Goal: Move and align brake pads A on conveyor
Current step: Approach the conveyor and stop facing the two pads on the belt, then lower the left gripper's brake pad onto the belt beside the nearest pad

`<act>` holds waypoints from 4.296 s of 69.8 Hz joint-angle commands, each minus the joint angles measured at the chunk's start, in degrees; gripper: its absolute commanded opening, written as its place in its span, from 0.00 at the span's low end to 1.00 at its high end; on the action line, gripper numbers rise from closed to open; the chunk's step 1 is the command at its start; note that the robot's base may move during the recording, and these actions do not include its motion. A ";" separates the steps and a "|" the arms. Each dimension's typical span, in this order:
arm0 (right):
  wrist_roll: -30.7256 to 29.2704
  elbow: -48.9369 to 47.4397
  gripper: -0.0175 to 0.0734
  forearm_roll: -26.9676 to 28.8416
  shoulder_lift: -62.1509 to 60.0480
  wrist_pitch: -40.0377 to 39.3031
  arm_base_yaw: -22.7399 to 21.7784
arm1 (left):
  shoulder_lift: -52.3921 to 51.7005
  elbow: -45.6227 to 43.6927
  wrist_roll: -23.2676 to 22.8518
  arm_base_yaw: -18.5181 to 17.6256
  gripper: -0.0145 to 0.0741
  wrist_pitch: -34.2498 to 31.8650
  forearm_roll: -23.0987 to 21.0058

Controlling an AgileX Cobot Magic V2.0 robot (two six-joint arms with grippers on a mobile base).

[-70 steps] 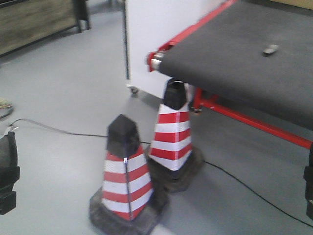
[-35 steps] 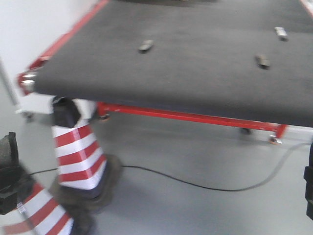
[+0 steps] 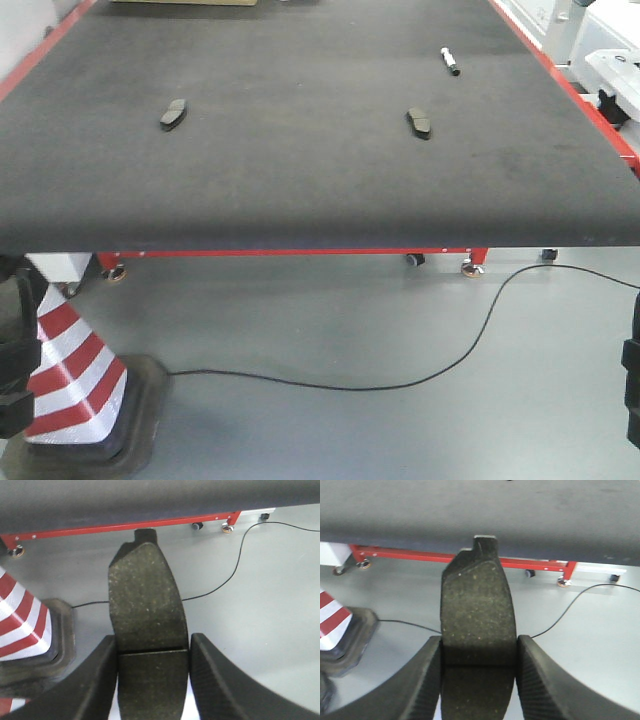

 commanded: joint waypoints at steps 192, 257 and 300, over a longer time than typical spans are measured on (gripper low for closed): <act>-0.29 -1.74 0.19 -0.69 0.04 -5.23 -0.24 | -0.30 -1.58 -0.60 -0.12 0.15 -4.13 1.02; -0.29 -1.74 0.19 -0.69 0.04 -5.23 -0.24 | 23.28 -18.47 0.63 -0.12 0.17 -6.28 -2.03; -0.29 -1.74 0.19 -0.69 0.04 -5.23 -0.24 | 56.00 -32.82 3.01 -0.12 0.19 -4.00 -12.92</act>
